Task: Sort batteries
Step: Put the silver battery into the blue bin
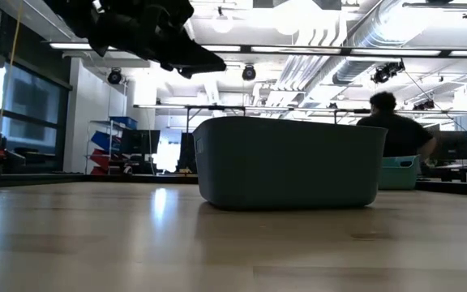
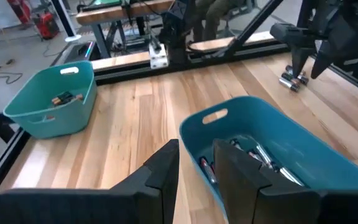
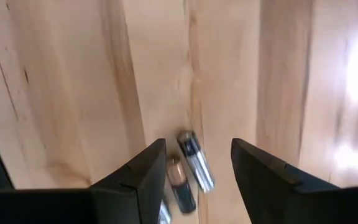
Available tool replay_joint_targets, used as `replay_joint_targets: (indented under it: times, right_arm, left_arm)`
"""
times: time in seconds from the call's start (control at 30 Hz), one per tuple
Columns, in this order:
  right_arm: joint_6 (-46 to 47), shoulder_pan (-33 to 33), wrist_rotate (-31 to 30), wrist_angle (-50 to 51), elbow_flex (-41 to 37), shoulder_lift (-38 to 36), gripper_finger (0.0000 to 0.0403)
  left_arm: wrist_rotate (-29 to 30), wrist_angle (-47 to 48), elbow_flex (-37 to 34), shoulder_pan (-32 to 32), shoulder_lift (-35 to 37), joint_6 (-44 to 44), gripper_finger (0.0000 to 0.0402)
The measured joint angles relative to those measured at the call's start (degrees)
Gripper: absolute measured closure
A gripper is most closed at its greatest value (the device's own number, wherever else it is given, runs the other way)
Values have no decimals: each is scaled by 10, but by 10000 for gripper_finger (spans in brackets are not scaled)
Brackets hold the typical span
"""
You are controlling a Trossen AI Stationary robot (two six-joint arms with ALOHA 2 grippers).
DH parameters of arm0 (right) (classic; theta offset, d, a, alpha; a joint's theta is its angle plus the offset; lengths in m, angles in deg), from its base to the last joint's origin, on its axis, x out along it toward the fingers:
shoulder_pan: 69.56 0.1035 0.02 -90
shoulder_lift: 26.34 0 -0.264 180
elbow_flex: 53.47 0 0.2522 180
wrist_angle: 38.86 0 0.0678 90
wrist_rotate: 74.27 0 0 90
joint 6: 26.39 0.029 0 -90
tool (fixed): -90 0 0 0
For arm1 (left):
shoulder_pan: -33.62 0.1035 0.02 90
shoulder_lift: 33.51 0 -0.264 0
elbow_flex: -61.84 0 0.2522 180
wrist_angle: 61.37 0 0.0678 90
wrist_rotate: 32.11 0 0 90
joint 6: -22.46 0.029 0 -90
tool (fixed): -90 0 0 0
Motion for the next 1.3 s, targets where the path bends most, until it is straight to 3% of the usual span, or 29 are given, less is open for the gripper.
replay_joint_targets:
  times: [0.3, 0.63, 0.9, 1.03, 1.2, 1.3]
  right_arm:
    - [-25, -15, 43, -84, -72, 0, 268]
    - [-26, -17, 60, -115, -120, -6, 283]
    - [-28, -35, 58, -131, -135, -6, 370]
    - [3, -44, -28, -100, -124, -15, 385]
    - [81, -54, -219, 27, -70, -69, 384]
    - [92, -78, -308, 35, -45, -104, 385]
  left_arm:
    - [0, -2, -4, 0, 0, 0, 312]
    - [0, -3, -4, 0, 0, 0, 312]
    - [0, -2, -4, 0, 0, -1, 312]
    - [10, 13, -4, 0, 5, -8, 312]
    - [74, 54, -4, 0, 36, 5, 312]
    - [103, 74, -4, 0, 60, 17, 312]
